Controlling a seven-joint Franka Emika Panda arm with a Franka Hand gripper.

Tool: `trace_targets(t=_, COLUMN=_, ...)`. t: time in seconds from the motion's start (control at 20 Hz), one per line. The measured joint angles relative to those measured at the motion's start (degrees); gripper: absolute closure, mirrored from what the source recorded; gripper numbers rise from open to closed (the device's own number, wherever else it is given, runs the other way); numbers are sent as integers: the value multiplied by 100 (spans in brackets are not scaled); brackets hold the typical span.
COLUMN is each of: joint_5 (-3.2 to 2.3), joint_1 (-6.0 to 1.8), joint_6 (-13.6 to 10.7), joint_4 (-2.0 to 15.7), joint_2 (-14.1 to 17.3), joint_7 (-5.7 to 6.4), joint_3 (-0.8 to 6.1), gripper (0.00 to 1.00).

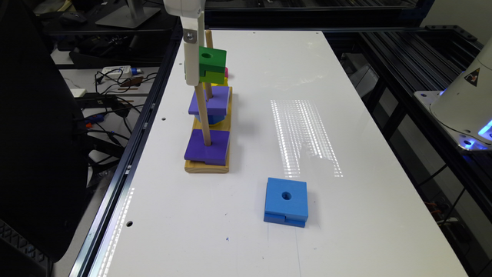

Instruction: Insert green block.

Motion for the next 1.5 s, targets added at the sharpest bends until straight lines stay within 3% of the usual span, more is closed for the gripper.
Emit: trace_targets(t=1.5, joint_5=0, joint_1=27, joint_6=0, joint_4=0, joint_2=4, joint_7=24, joint_3=86, gripper=100)
